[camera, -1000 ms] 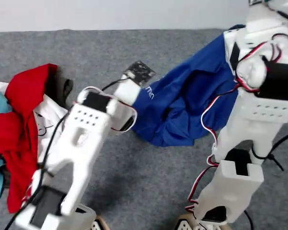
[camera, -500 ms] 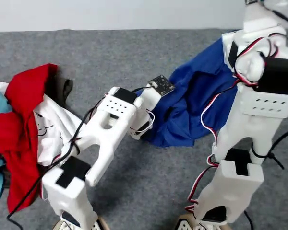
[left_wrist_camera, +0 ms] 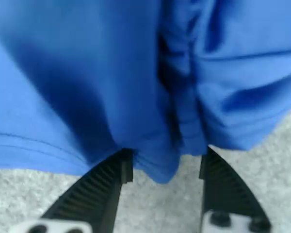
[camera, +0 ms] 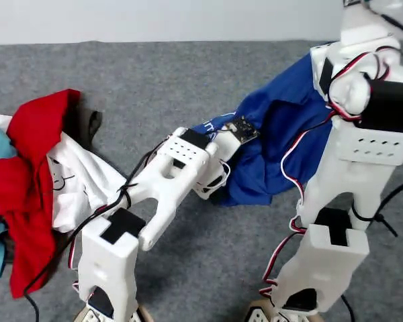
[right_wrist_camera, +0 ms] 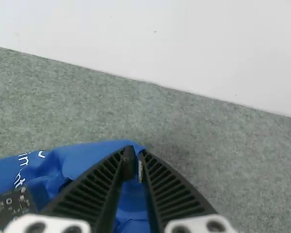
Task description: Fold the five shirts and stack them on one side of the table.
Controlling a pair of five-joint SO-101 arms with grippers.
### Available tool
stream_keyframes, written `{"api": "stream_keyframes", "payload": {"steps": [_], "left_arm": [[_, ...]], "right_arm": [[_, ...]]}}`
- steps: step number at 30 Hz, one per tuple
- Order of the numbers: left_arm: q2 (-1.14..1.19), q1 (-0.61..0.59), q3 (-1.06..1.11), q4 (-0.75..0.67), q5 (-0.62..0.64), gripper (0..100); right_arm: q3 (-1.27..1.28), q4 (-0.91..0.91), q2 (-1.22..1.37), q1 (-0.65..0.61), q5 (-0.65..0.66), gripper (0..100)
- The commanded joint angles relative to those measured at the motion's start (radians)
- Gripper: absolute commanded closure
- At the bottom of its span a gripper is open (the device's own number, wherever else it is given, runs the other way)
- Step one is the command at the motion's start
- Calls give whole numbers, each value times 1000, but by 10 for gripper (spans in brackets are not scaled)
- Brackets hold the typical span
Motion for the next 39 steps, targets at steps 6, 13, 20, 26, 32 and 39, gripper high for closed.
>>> {"api": "stream_keyframes", "payload": {"steps": [6,13,20,26,32,39], "left_arm": [[64,-26,-128,-2,-5,848],[103,-25,-248,98,-5,998],[12,-28,-463,304,-9,997],[-51,-38,-596,431,-11,997],[-64,-104,-639,493,-11,997],[-26,-170,-591,486,-15,986]], "right_arm": [[2,33,-51,4,5,989],[2,33,-51,5,5,989],[2,33,-53,8,5,989],[2,33,-59,8,5,989],[2,35,-61,8,5,989],[2,35,-53,8,5,989]]}}
